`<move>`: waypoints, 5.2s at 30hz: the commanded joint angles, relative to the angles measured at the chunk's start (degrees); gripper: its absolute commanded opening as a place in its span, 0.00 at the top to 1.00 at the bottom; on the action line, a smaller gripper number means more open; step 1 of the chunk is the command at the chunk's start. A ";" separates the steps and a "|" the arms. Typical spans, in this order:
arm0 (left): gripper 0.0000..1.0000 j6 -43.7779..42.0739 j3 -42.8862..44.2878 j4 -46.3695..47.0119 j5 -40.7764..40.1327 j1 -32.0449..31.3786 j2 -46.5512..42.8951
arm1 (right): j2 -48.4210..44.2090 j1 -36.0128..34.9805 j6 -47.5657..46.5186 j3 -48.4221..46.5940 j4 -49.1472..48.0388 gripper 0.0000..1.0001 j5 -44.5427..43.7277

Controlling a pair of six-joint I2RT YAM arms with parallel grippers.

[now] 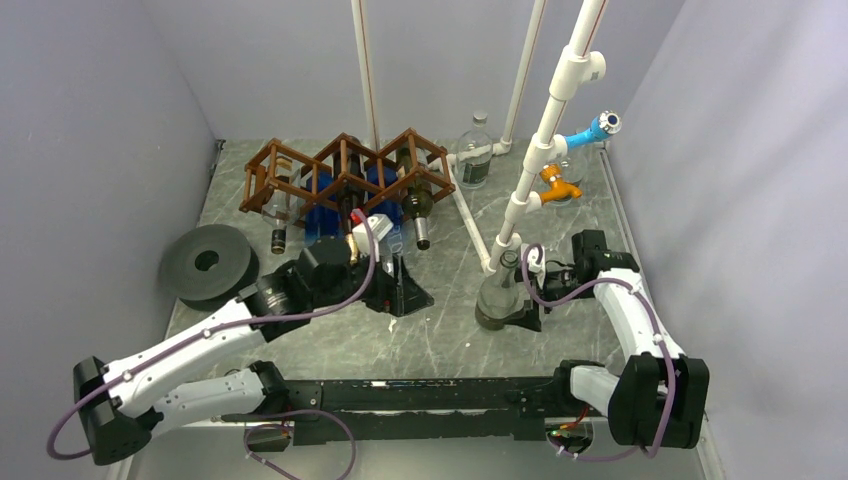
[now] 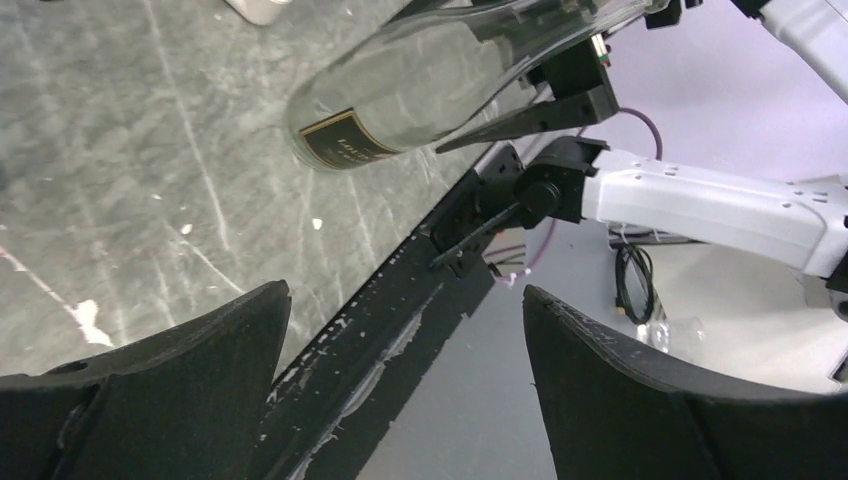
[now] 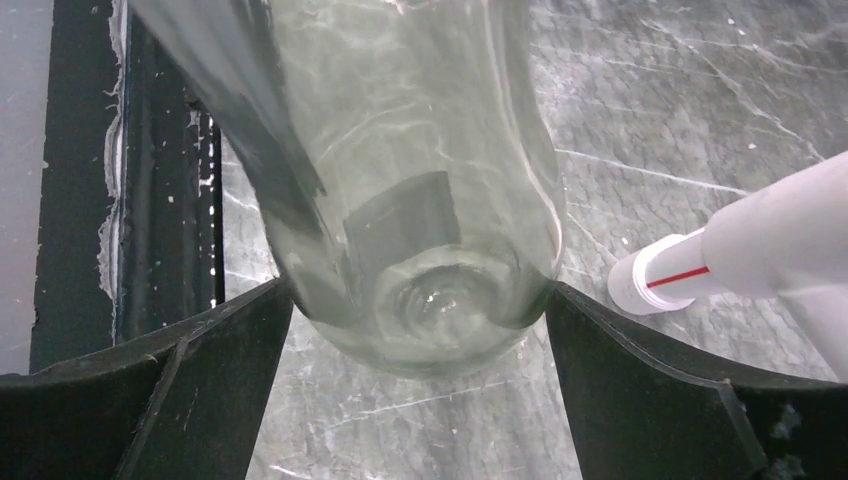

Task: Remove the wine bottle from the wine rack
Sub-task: Place the wine bottle at the center of the board.

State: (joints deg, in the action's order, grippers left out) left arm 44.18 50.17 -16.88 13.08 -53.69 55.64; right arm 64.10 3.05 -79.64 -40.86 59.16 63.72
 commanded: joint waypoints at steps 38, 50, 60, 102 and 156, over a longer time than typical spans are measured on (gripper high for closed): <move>0.00 -6.74 -9.57 -6.11 -21.20 0.75 -25.18 | -5.45 2.22 6.94 -22.21 15.06 0.10 14.69; 0.00 -7.97 -8.89 -7.66 -22.20 0.78 -25.80 | -4.60 0.86 8.57 -20.80 12.17 0.27 15.97; 0.01 -7.80 -9.52 -7.37 -21.88 0.76 -26.15 | -4.19 0.20 8.85 -19.41 10.54 0.59 15.07; 0.00 -8.75 -12.73 -9.07 -23.09 0.77 -34.74 | -1.19 34.51 -1.92 -37.94 26.29 1.00 13.67; 0.01 -11.61 -12.10 -8.42 -28.69 0.72 -33.73 | 26.78 26.71 67.40 -45.38 -63.20 1.00 -24.35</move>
State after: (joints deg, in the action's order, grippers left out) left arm 32.25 36.03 -27.57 -14.33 -53.17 21.28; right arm 91.50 30.68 -14.83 -79.20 8.47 39.94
